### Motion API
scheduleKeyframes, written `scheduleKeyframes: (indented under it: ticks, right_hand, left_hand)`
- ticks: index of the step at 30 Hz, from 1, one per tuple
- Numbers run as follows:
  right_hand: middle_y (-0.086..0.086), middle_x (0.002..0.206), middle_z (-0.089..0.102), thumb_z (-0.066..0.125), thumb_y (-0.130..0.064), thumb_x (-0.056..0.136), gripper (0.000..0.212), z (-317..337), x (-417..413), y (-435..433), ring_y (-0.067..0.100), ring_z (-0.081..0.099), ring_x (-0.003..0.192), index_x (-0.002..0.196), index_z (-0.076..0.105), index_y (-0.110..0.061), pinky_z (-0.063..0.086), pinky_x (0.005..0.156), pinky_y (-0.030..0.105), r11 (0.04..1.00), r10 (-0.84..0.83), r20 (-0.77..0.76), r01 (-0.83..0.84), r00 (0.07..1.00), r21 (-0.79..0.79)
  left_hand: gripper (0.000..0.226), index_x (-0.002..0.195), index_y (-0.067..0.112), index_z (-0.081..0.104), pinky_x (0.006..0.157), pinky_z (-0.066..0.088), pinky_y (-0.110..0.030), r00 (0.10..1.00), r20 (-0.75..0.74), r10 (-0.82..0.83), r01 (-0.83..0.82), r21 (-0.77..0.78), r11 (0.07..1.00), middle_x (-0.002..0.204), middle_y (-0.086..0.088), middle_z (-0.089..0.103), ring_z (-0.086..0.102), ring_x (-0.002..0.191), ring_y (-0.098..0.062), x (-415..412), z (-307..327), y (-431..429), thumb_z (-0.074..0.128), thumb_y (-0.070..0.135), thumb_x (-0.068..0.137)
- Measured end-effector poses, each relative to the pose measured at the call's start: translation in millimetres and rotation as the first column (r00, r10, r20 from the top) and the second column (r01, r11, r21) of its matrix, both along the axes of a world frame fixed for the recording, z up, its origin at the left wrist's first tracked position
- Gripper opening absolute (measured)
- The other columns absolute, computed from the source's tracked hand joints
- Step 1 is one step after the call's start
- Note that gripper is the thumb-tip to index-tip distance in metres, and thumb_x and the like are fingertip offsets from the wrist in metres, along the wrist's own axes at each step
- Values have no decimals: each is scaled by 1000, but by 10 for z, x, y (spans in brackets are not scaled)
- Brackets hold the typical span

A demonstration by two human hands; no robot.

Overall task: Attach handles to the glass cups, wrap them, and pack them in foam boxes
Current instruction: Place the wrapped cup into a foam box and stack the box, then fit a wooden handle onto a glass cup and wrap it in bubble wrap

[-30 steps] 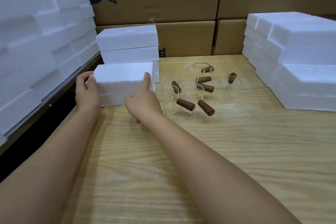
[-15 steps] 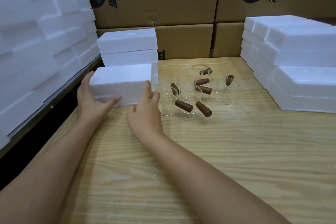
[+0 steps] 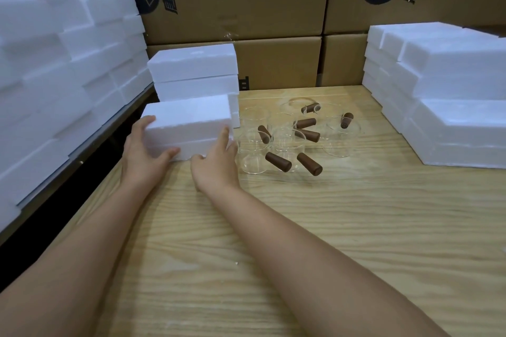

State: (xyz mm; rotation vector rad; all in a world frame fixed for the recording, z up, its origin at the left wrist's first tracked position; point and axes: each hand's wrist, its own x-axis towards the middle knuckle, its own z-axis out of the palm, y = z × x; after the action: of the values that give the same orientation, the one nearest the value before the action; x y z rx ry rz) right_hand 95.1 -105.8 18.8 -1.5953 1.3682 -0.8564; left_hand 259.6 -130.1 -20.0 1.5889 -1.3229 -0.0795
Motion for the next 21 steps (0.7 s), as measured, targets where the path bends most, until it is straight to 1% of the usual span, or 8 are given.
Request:
scheduleKeyframes:
  ticks: [5, 8, 11, 13, 14, 15, 18, 21]
  right_hand:
    - [16, 158, -8, 40, -22, 97, 70, 24, -32, 62, 36, 26, 139, 151, -5, -19, 32, 105, 39, 999, 22, -33, -21, 999, 44]
    - [19, 140, 41, 40, -18, 95, 44, 66, -141, 248, 35, 47, 122, 138, 36, -11, 43, 96, 39, 999, 31, -10, -32, 999, -28]
    - [9, 113, 63, 46, -12, 90, 29, 37, -425, 450, 28, 54, 108, 116, 61, -10, 44, 89, 36, 918, -68, -11, 59, 998, -392]
    - [10, 108, 61, 53, -6, 83, 29, 12, -712, 475, 28, 52, 103, 110, 64, -8, 40, 87, 36, 727, -252, -3, 187, 968, -660]
    - [11, 108, 58, 56, -6, 80, 31, -4, -866, 454, 29, 50, 101, 110, 63, -8, 37, 85, 34, 646, -363, 17, 266, 931, -715]
    - [11, 112, 54, 58, -10, 80, 33, -20, -1021, 423, 28, 47, 103, 113, 60, -10, 34, 84, 33, 622, -454, 24, 336, 891, -707]
    - [7, 128, 46, 58, -34, 89, 44, -108, -1412, 297, 26, 40, 116, 127, 47, -16, 31, 92, 33, 769, -544, -146, 422, 826, -480]
    - [5, 110, 61, 50, -37, 94, 35, -199, -1592, 235, 26, 54, 106, 122, 49, -15, 44, 90, 39, 877, -436, -169, 375, 884, -301]
  left_hand:
    - [88, 143, 41, 27, 104, 27, -27, 998, -48, -49, 51, 23, 998, 149, -1, 32, 32, 135, -14, -41, 54, 46, 79, 15, 76]
    - [98, 147, 46, 15, 108, 21, -28, 991, -136, 10, -16, -47, 999, 157, -2, 10, 19, 138, -7, -192, 114, 171, 73, 9, 77]
    - [87, 147, 35, 21, 115, 23, -35, 994, -69, 81, -92, -184, 979, 156, -4, 10, 14, 142, -16, -454, 178, 334, 62, 4, 76]
    - [79, 146, 17, 26, 116, 17, -25, 995, 37, 88, -74, -276, 958, 151, -15, 19, 20, 139, -24, -679, 223, 434, 59, 4, 75]
    - [75, 144, 10, 28, 116, 15, -24, 994, 73, 77, -52, -299, 953, 147, -19, 23, 23, 137, -28, -804, 240, 476, 58, 4, 75]
    - [72, 142, 7, 30, 118, 17, -31, 995, 88, 55, -26, -303, 953, 144, -21, 26, 26, 135, -32, -942, 252, 515, 57, 5, 75]
    - [68, 140, 4, 33, 107, 30, -59, 997, 66, -30, 49, -293, 955, 136, -21, 34, 36, 124, -41, -1377, 257, 610, 57, 6, 76]
    - [66, 139, 8, 34, 103, 34, -54, 995, -3, -100, 96, -254, 962, 131, -15, 37, 39, 118, -36, -1805, 232, 712, 56, 9, 78]
